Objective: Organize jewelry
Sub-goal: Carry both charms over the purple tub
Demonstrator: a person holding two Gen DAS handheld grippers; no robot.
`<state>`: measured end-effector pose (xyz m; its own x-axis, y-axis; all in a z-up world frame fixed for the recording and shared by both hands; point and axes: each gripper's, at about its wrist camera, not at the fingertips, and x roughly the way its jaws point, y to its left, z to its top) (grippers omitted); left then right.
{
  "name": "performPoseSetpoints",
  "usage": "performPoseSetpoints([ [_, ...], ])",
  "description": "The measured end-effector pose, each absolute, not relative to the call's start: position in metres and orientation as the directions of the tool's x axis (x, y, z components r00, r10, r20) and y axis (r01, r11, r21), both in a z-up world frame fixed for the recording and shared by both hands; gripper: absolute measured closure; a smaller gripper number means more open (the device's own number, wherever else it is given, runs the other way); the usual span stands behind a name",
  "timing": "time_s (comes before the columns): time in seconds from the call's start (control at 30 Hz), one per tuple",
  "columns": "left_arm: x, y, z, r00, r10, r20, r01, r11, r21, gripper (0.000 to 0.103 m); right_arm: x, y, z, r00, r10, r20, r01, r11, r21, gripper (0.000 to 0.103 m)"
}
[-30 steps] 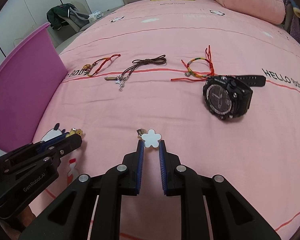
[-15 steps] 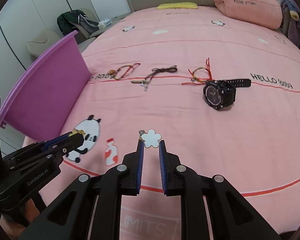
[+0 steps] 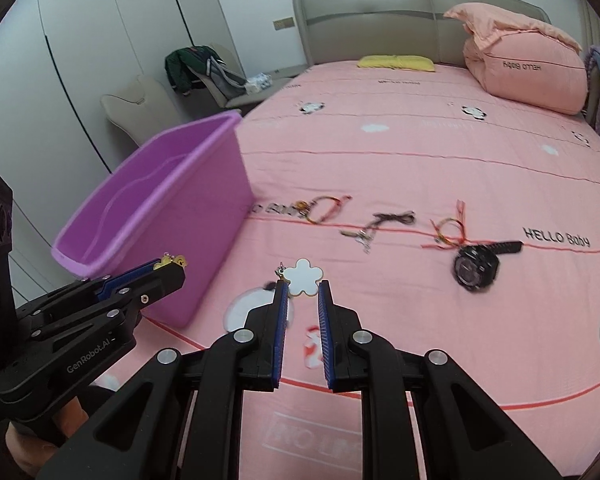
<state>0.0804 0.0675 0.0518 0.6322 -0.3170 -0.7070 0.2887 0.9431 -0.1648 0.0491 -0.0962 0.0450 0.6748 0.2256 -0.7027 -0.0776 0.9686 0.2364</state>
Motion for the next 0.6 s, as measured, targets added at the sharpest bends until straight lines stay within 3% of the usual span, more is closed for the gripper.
performPoseSetpoints([
  [0.3,0.108,0.144,0.1,0.72,-0.23,-0.655,0.194,0.973,-0.129,0.087,0.082,-0.026,0.085,0.69,0.316,-0.651,-0.205,0.948,0.244,0.088],
  [0.6,0.137,0.217,0.096,0.727,-0.088,-0.681,0.044,0.996,-0.082,0.086,0.124,0.052,0.096,0.648,0.41,-0.642,-0.33,0.911,0.249,0.088],
])
